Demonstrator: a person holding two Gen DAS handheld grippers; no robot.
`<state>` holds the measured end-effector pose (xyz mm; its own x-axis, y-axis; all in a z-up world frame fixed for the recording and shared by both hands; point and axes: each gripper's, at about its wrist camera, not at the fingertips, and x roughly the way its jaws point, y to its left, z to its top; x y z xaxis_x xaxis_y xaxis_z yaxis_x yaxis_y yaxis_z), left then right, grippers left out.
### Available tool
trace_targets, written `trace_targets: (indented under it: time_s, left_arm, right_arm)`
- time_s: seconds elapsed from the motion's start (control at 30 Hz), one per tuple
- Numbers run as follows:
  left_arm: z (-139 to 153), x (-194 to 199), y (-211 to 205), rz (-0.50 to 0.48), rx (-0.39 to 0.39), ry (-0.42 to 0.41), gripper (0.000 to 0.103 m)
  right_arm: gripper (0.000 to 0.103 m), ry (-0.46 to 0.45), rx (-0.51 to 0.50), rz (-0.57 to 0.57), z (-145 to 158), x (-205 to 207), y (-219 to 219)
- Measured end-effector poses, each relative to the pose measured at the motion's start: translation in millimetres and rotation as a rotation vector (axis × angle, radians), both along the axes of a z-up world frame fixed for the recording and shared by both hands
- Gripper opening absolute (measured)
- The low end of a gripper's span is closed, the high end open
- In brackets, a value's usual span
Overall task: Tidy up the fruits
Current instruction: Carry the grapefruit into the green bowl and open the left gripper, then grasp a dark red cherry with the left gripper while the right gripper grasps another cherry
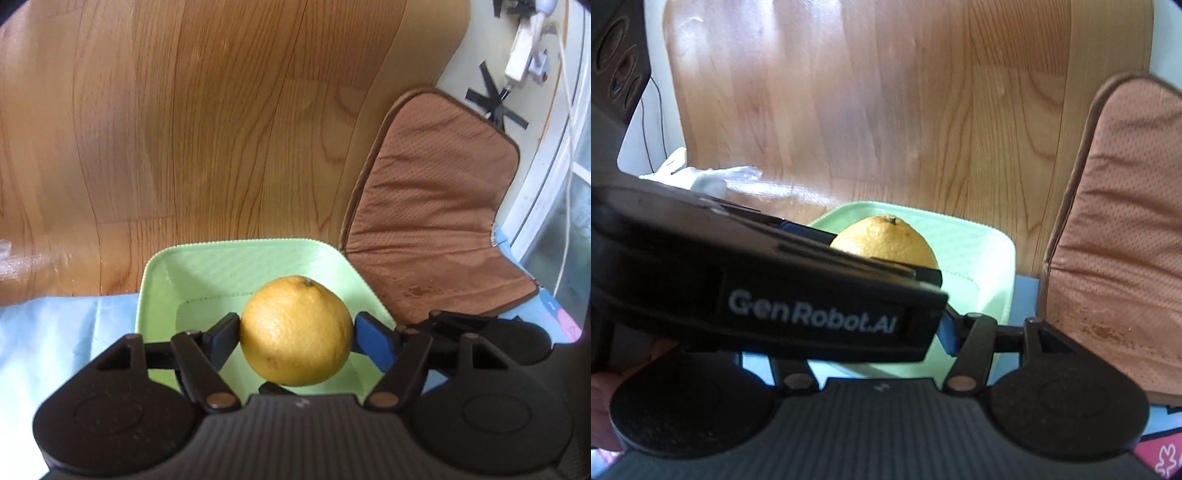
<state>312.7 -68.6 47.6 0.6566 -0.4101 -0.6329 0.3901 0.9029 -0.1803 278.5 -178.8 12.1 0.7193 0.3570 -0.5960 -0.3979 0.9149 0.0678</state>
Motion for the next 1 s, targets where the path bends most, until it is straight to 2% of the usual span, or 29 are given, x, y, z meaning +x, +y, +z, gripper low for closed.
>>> trace_targets:
  time_s: [0.13, 0.27, 0.4, 0.5, 0.53, 0.63, 0.7, 0.73, 0.8, 0.9, 1.0]
  left_arm:
    - [-8.0, 4.3, -1.4, 0.011, 0.005, 0.038, 0.070]
    - [4.9, -12.1, 1.7, 0.006, -0.004, 0.007, 0.070]
    - [36.9, -59.7, 22.0, -0.020, -0.067, -0.079, 0.071]
    - [54.1, -109.9, 53.0, -0.017, -0.126, -0.142, 0.072]
    - [57.5, -128.8, 64.4, -0.009, -0.138, -0.160, 0.072]
    - [53.7, -180.1, 99.2, 0.036, -0.136, -0.188, 0.072]
    - [47.0, -207.3, 118.5, 0.082, -0.108, -0.191, 0.072]
    - [43.0, -221.2, 127.7, 0.109, -0.089, -0.192, 0.072]
    - [33.2, -244.0, 144.2, 0.161, -0.068, -0.182, 0.072]
    - [18.8, -268.5, 163.1, 0.213, -0.079, -0.151, 0.070]
    - [3.9, -282.2, 167.4, 0.230, -0.069, -0.147, 0.070]
  right_arm:
    - [0.065, -0.022, 0.011, -0.027, -5.7, -3.0, -2.5]
    - [0.065, -0.076, 0.001, -0.032, 4.2, -23.8, -2.4]
    - [0.065, -0.122, 0.016, -0.041, 15.7, -43.1, -9.4]
    - [0.064, -0.136, 0.083, -0.053, 26.2, -83.6, -19.0]
    - [0.064, -0.126, 0.140, -0.049, 29.6, -113.8, -24.8]
    - [0.052, -0.105, 0.200, -0.022, 24.2, -159.0, -25.0]
    - [0.038, -0.093, 0.211, 0.003, 18.2, -184.6, -18.5]
    - [0.034, -0.093, 0.211, 0.003, 18.2, -184.6, -18.5]
    - [0.018, -0.071, 0.209, 0.053, 10.8, -211.3, 1.4]
    - [0.011, -0.049, 0.209, 0.096, 6.4, -224.3, 19.0]
    - [0.011, -0.012, 0.181, 0.149, 0.2, -237.3, 42.4]
